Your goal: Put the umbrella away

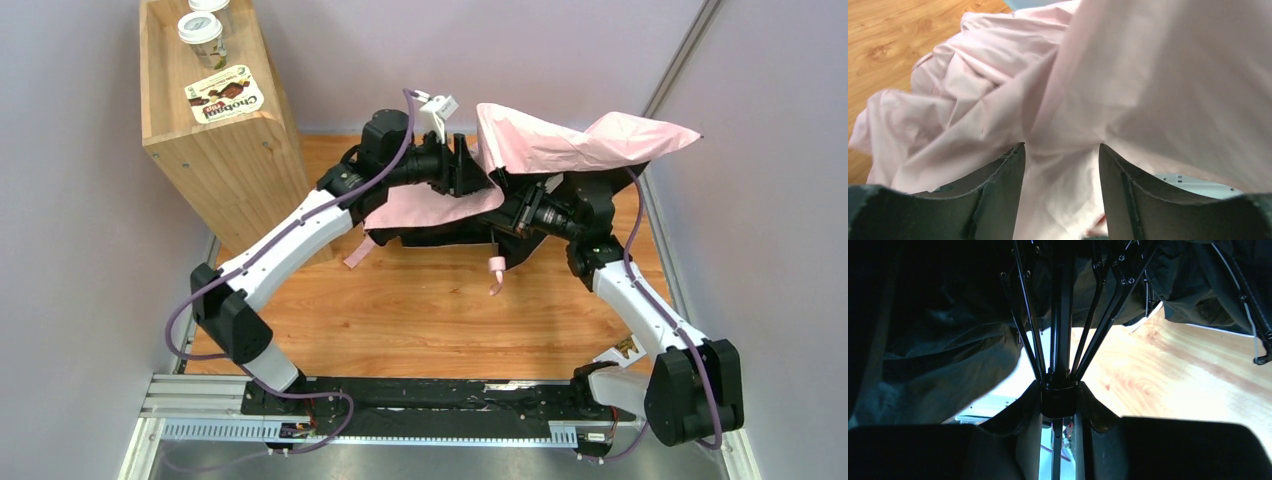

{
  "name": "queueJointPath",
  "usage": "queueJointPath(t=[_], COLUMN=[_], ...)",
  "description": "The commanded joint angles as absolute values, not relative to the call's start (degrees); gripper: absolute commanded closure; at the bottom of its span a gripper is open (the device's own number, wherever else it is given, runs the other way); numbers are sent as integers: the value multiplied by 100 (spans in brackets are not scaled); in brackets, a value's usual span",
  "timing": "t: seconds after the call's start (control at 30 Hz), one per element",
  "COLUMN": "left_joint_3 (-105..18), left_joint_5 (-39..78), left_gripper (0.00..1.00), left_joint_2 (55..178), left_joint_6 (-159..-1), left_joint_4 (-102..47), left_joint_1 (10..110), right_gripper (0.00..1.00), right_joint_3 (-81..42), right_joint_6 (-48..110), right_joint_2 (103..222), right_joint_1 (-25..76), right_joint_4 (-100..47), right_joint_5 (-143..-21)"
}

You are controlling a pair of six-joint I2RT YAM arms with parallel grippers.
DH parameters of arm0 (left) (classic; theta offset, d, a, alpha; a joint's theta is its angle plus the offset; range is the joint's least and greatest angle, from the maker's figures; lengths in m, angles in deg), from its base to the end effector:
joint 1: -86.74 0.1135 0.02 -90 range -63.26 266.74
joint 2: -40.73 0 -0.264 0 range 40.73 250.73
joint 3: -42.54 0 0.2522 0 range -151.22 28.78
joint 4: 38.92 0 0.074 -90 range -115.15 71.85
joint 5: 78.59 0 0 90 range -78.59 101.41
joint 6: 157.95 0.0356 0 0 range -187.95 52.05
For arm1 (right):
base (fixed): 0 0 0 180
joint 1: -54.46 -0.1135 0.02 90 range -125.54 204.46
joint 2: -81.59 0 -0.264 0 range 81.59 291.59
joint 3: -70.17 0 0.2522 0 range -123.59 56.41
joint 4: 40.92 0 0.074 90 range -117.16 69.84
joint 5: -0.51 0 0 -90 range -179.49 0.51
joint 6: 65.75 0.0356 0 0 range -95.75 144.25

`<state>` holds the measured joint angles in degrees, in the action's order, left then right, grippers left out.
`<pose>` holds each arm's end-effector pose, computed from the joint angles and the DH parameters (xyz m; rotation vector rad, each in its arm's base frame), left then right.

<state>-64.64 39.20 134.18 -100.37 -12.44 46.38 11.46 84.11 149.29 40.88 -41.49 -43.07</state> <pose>0.2817 -0.2612 0.4136 0.5168 1.9086 -1.3058 0.2529 0.0876 0.3039 0.0973 1.9642 1.5855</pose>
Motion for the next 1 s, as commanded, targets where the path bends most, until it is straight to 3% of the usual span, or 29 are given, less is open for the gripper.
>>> queueJointPath(t=[0.0, 0.17, 0.33, 0.4, 0.5, 0.57, 0.63, 0.73, 0.97], left_joint_3=[-6500, -6316, -6174, -6279, -6421, -6097, -5649, -5156, -4620], left_joint_5=[4128, 4236, 2411, 2293, 3300, 4930, 5585, 5992, 5766], left_gripper=[34, 28, 25, 24, 24, 24, 23, 23, 23], left_joint_2=[12318, 11003, 10059, 10198, 10646, 10893, 11025, 11218, 10903], left_joint_6=[-9599, -8704, -8964, -9228, -9825, -10493, -11038, -11680, -10839], left_joint_4=[-996, -82, 367, 420, 159, -928, -2396, -4005, -3966], left_joint_1=[4631, 4648, 4859, 5095, 5849, 6080, 6081, 6081, 5598], right_gripper=[100, 100, 100, 100, 100, 100, 100, 100, 100], right_joint_3=[1176, 1430, 1913, 2194, 2345, 2371, 2293, 2003, 1572], right_joint_6=[7726, 6480, 5651, 5860, 5906, 5810, 5582, 4802, 4429], right_joint_2=[14908, 14874, 14470, 14303, 14049, 13855, 13671, 13337, 13195], right_joint_1=[4444, 4524, 4532, 4515, 4506, 4427, 4278, 3962, 3812], right_joint_4=[-5632, -6801, -7512, -8284, -8737, -8553, -8054, -6755, -5950], right_joint_5=[-3738, -3297, -3131, -2999, -2850, -2779, -2692, -2655, -2621])
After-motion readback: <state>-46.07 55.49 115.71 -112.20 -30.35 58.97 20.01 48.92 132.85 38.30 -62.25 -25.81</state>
